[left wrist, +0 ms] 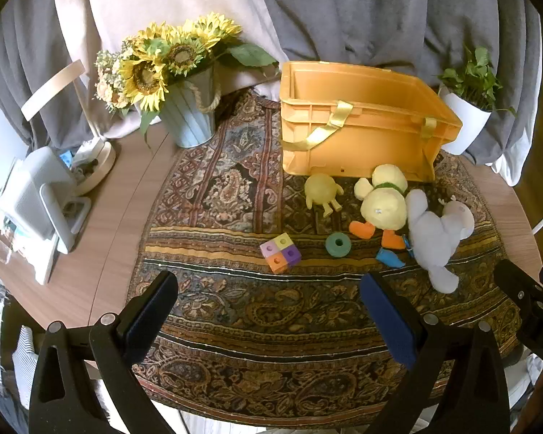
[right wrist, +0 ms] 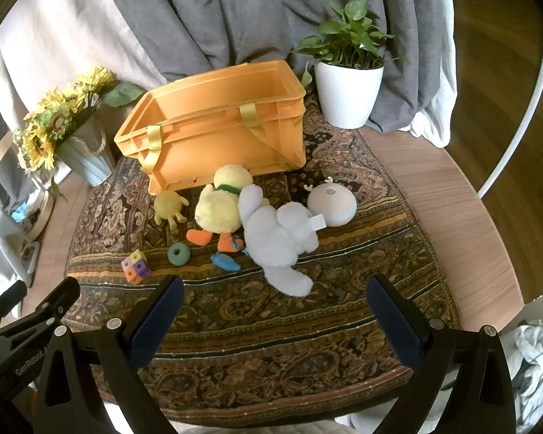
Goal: Organize objects
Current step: 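Move the right tool toward the white plush bunny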
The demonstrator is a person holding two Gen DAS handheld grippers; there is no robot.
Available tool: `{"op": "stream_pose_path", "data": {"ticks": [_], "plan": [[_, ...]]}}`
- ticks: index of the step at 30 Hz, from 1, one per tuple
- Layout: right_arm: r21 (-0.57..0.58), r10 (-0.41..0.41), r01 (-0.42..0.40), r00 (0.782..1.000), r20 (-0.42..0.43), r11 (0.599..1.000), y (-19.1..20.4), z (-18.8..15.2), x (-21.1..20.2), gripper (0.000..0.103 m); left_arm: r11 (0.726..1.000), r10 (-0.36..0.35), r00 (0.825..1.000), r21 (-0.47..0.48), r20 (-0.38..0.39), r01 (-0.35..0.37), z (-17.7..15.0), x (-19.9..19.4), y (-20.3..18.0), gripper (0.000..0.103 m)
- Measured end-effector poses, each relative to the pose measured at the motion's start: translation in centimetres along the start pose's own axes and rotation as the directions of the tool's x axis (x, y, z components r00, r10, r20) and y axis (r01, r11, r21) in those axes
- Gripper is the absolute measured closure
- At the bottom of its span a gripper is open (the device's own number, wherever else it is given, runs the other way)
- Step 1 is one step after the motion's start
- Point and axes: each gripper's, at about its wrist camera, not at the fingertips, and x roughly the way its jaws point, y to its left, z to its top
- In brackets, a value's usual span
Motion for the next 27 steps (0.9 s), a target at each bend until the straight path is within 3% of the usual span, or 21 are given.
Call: {"op": "stream_pose_path", "data": {"ticks": [27], "plan": [[-0.054, 0.039, -0.041, 0.999, -0.027, 0.998, 0.08, -0.30, 0.35, 0.002, 0.996, -0.068, 0.997, 0.057, -0.020, 0.069, -0.08, 0.24, -0.15, 0.000]]}}
